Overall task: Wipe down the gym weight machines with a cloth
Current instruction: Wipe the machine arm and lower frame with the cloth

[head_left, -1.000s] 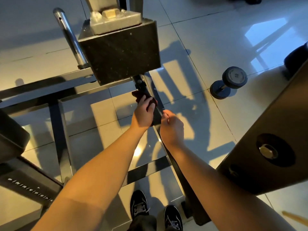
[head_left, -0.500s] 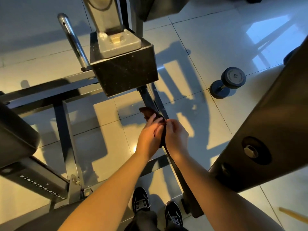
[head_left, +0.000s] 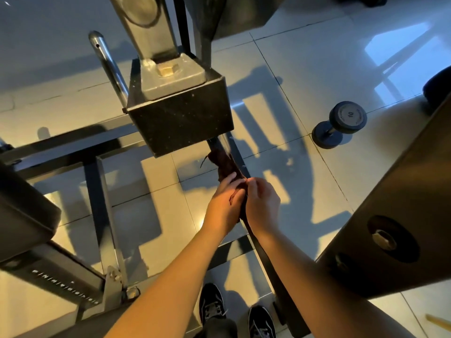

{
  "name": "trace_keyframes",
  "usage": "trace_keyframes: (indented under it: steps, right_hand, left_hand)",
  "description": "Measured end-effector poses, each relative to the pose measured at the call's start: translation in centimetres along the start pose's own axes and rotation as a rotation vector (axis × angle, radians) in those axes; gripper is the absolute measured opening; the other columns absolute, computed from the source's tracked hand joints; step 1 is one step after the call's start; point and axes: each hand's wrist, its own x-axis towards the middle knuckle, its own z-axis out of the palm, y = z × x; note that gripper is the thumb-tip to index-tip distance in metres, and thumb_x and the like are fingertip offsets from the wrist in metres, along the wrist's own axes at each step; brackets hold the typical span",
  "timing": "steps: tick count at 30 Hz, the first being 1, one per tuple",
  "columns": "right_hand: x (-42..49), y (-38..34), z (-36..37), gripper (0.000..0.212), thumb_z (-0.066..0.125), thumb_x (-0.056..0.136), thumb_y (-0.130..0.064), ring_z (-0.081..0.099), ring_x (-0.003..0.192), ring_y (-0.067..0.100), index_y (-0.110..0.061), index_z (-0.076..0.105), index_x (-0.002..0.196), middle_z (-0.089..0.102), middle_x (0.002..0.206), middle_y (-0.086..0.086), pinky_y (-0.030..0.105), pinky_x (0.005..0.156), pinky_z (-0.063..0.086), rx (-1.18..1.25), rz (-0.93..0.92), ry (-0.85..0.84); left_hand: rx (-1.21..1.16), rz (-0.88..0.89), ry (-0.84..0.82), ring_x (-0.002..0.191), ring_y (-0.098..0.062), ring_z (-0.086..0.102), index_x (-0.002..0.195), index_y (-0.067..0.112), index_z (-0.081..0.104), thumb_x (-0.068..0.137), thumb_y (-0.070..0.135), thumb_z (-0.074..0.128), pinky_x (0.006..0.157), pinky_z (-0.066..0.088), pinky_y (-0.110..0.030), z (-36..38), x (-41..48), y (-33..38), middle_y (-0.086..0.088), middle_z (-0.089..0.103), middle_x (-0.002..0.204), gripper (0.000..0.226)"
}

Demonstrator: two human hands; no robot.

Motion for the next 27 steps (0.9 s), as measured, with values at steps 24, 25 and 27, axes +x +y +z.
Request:
trace_keyframes:
  steps: [24,25,27]
  right_hand:
    - [0.5,0.5,1.2,0.020,0.043,0.106,-0.026,0.059,0.081,-0.004,-0.024,0.063,0.104,0.059,0.085,-0.019,0.014,0.072,0.048,-0.323,-0.200,-0.030]
    - [0.8,0.5,1.2,0.020,0.043,0.106,-0.026,0.059,0.080,-0.003,-0.023,0.063,0.105,0.059,0.085,-0.017,0.017,0.072,0.050,-0.328,-0.204,-0.047]
    - [1.1,0.3,1.4,0.017,0.045,0.106,-0.024,0.060,0.079,-0.002,-0.025,0.062,0.106,0.060,0.084,-0.017,0.018,0.071,0.052,-0.297,-0.186,-0.077]
  left_hand:
    - [-0.343,-0.191,0.108,0.143,-0.002,0.030,0.140,0.026,0.056,0.106,0.024,0.050,0.111,0.024,-0.015,-0.6,1.1,0.2,0.012,0.031,0.160,0.035]
    - [-0.315,-0.210,0.106,0.146,-0.008,0.030,0.142,0.022,0.055,0.106,0.024,0.049,0.110,0.023,-0.017,-1.0,2.3,0.0,0.007,0.031,0.162,0.036]
    - [-0.294,-0.276,0.142,0.149,-0.018,0.029,0.146,0.019,0.050,0.107,0.024,0.045,0.106,0.025,-0.018,-1.7,4.7,-0.1,0.000,0.026,0.165,0.039]
